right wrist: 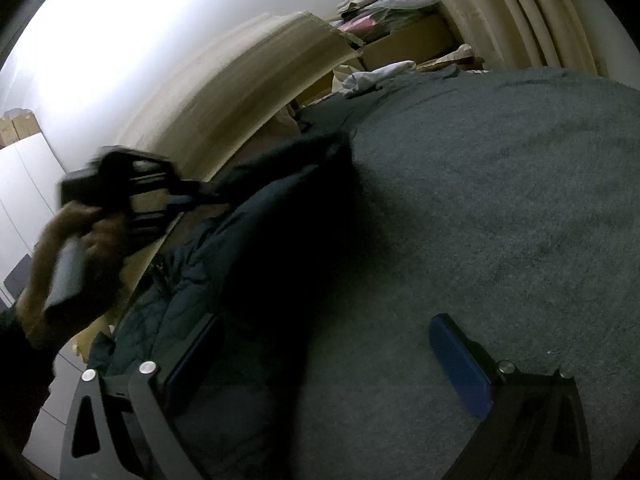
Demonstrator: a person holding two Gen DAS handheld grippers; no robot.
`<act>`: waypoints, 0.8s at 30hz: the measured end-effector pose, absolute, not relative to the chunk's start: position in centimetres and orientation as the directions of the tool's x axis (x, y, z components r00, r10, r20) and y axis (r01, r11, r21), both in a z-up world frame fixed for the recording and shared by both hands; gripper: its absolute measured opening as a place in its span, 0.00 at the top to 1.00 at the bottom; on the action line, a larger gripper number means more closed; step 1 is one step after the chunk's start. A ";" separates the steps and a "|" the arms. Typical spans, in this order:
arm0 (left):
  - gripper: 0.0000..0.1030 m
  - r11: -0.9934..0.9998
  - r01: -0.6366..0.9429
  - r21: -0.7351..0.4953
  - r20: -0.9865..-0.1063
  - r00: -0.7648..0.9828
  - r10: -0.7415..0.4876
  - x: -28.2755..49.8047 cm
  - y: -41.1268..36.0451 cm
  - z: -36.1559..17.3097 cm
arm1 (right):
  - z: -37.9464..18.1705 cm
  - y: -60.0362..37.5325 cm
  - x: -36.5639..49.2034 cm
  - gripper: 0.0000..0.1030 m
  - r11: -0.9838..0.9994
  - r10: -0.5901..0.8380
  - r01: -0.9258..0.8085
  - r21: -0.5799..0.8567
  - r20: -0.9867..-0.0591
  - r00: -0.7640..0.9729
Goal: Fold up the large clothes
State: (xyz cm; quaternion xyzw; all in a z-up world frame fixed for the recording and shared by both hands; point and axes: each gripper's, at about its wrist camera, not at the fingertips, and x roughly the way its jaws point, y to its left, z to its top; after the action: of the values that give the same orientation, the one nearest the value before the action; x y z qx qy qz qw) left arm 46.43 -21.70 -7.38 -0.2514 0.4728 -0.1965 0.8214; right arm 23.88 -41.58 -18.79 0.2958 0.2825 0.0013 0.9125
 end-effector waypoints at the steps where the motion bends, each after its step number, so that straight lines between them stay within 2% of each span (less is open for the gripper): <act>1: 0.91 0.795 0.094 -0.599 -0.662 0.500 -0.558 46.1 -21.1 -6.5 | -18.8 -41.6 23.9 0.00 0.824 0.171 0.163 0.542 -0.513 0.841; 5: 0.91 0.828 0.134 -0.545 -0.597 0.632 -0.495 41.1 -15.5 -2.4 | -18.8 -41.8 23.7 0.00 0.820 0.175 0.161 0.550 -0.507 0.844; 9: 0.92 0.876 0.075 -0.476 -0.553 0.749 -0.365 36.3 -9.2 -1.5 | -18.7 -41.9 23.7 0.00 0.818 0.177 0.159 0.553 -0.505 0.845; 18: 0.92 0.926 -0.129 -0.355 -0.653 0.743 -0.147 35.1 -2.5 -7.3 | -18.7 -42.0 23.8 0.00 0.813 0.184 0.157 0.561 -0.503 0.844; 24: 0.92 0.925 -0.201 -0.323 -0.707 0.701 -0.095 35.3 -0.7 -10.1 | -18.8 -42.2 24.3 0.00 0.811 0.192 0.172 0.559 -0.533 0.824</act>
State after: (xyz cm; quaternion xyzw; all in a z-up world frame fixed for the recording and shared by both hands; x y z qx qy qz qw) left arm 35.30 -0.70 -10.11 -0.1916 0.3855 0.0293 0.9021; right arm 24.32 -42.16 -18.75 0.3073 0.2967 0.0055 0.9042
